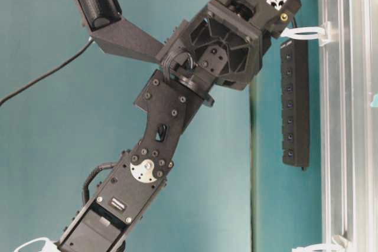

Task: Pass the USB cable through three rings with both arms.
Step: 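Grasp the plug tip with the left gripper beyond the ring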

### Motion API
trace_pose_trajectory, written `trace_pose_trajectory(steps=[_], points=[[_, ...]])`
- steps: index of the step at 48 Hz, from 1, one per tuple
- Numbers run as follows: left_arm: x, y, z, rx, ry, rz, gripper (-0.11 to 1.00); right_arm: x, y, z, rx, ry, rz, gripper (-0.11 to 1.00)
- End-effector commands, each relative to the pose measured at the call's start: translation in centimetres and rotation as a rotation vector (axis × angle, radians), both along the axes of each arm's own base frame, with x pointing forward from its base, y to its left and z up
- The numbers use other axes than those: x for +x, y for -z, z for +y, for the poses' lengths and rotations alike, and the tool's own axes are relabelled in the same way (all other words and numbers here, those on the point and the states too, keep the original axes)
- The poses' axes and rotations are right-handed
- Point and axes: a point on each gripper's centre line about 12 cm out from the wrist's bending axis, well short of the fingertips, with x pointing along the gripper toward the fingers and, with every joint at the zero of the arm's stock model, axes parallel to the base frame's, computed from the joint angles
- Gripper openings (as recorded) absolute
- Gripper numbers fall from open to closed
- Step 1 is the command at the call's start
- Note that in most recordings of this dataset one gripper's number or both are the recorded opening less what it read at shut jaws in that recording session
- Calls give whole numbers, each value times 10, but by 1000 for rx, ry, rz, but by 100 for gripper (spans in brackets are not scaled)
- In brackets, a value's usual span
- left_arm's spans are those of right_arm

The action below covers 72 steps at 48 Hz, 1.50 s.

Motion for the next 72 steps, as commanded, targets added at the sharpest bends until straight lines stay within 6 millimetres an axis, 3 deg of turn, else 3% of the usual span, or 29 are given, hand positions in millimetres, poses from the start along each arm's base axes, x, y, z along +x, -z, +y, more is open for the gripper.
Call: trace_pose_trajectory(steps=[1,20,43,59,68,72], points=[[5,-9,3,3,-3,-28,85,3,-5,1,8,9,-27,-6],[5,-4,3,6,-2,-17,82,4,-5,1,9,10,-27,-6],[6,-3,-2,47,29,-17,51,5,-5,1,10,9,-31,-6],[5,1,-1,48,30,22,45,5,-5,1,10,9,-31,-6],[6,-1,-1,57,34,12,24,5,-5,1,10,8,-33,-6],[8,-2,1,72,39,5,23,5,-5,1,10,7,-33,-6]])
